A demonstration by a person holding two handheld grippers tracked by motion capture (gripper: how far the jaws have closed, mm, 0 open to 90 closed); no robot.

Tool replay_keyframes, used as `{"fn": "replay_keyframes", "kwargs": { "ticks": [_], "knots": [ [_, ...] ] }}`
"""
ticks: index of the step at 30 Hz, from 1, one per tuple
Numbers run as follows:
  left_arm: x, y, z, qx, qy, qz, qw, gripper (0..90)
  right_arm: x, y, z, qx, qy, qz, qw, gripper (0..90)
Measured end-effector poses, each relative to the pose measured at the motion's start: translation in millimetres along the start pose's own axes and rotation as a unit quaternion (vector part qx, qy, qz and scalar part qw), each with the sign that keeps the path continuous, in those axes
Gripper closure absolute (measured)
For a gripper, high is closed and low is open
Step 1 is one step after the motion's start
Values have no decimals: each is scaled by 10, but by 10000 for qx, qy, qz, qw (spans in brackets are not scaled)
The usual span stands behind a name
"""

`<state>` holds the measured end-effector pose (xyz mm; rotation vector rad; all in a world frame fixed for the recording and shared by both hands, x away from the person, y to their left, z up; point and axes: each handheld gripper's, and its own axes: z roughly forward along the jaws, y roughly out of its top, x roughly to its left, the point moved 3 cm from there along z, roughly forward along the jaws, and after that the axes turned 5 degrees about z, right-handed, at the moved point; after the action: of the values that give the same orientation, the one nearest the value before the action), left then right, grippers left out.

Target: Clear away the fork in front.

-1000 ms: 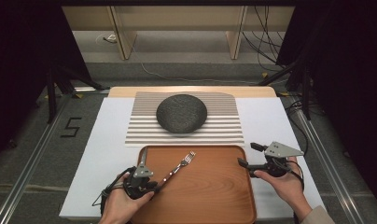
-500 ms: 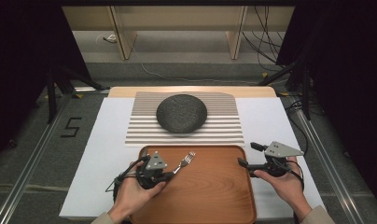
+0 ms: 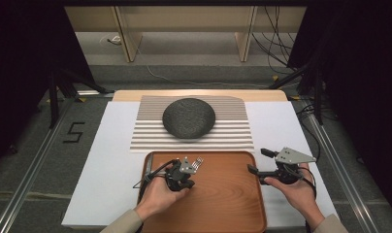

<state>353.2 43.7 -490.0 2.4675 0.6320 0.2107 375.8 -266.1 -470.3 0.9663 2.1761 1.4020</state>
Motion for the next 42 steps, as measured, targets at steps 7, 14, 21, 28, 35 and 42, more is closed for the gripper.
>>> {"fn": "replay_keyframes", "kwargs": {
  "ticks": [7,14,21,28,35,42],
  "knots": [
    [37,52,70,36,69,-183,9998,900,0,3,-2,-11,2,8,10000,210],
    [111,95,121,34,132,-418,9990,900,-4,2,-1,-8,-5,11,10000,210],
    [166,138,186,75,188,-508,9985,900,-2,3,-2,-10,4,9,10000,210],
    [247,127,180,64,318,-672,9972,900,-3,-1,-2,6,8,-1,10000,210],
    [301,97,149,-22,390,-882,9953,900,0,-3,4,22,18,2,10000,210],
    [349,60,141,36,524,-1064,9929,900,2,-2,0,21,17,-3,10000,210]
  ]
}}
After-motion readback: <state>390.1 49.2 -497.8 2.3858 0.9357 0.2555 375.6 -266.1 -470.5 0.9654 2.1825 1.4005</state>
